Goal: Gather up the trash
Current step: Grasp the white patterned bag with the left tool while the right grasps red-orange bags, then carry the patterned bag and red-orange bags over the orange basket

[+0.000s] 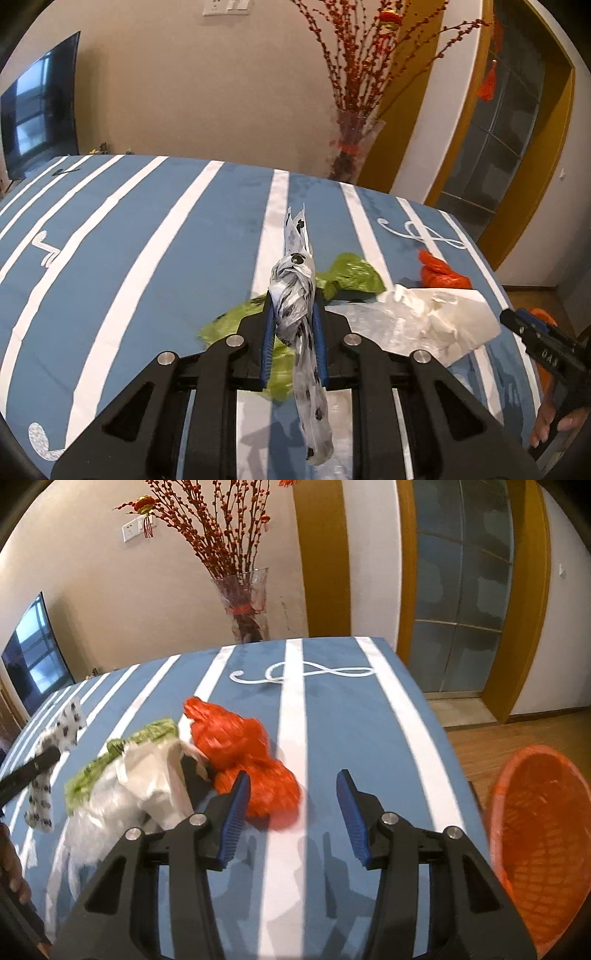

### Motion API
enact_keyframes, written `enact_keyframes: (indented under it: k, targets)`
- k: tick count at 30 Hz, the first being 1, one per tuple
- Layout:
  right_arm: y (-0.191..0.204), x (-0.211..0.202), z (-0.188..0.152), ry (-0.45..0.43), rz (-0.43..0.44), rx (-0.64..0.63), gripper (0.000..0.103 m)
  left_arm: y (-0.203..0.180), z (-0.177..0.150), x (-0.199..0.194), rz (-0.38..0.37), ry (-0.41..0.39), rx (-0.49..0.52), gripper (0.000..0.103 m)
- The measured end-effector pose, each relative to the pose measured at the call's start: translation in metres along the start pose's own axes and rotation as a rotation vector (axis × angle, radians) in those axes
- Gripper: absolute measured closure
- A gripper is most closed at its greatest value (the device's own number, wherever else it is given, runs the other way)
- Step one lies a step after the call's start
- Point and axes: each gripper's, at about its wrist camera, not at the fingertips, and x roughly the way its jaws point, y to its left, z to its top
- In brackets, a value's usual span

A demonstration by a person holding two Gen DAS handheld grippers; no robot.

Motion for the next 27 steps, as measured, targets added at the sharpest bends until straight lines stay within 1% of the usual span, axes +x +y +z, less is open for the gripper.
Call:
enact_keyframes:
  k: [5, 8, 9, 10, 14, 15, 16, 17, 18, 20, 23, 27]
  targets:
    - [0.012, 0.022, 0.012, 0.035, 0.056, 0.008, 0.055, 0.009, -0.002, 0.004, 0.013, 0.011, -0.014, 0.085]
    - [0.021, 0.034, 0.015, 0.046, 0.054, -0.013, 0.054, 0.010, -0.002, 0.006, 0.013, 0.015, -0.017, 0.085]
    - [0.023, 0.037, 0.015, 0.051, 0.052, -0.020, 0.050, 0.011, -0.002, 0.006, 0.011, 0.017, -0.018, 0.085]
    - [0.026, 0.042, 0.016, 0.058, 0.055, -0.024, 0.049, 0.011, -0.002, 0.007, 0.010, 0.017, -0.019, 0.085]
    - [0.032, 0.054, 0.014, 0.100, 0.078, -0.028, 0.048, 0.009, -0.002, 0.009, 0.004, 0.022, -0.017, 0.085]
    - [0.033, 0.057, 0.014, 0.109, 0.082, -0.033, 0.050, 0.008, -0.002, 0.010, 0.002, 0.023, -0.016, 0.085]
    - [0.034, 0.058, 0.012, 0.118, 0.079, -0.041, 0.055, 0.008, -0.002, 0.010, 0.000, 0.025, -0.015, 0.085]
    - [0.035, 0.060, 0.010, 0.127, 0.077, -0.054, 0.067, 0.006, -0.002, 0.011, -0.002, 0.026, -0.013, 0.085]
    - [0.036, 0.061, 0.007, 0.136, 0.068, -0.068, 0.075, 0.005, -0.003, 0.011, -0.004, 0.027, -0.013, 0.085]
    - [0.033, 0.058, 0.003, 0.136, 0.053, -0.074, 0.082, 0.003, -0.003, 0.011, -0.008, 0.029, -0.012, 0.085]
    - [0.023, 0.050, -0.001, 0.128, 0.034, -0.054, 0.085, -0.001, -0.003, 0.010, -0.017, 0.028, -0.011, 0.085]
    - [0.002, 0.035, -0.010, 0.117, -0.011, -0.028, 0.086, -0.008, -0.003, 0.006, -0.028, 0.024, -0.007, 0.085]
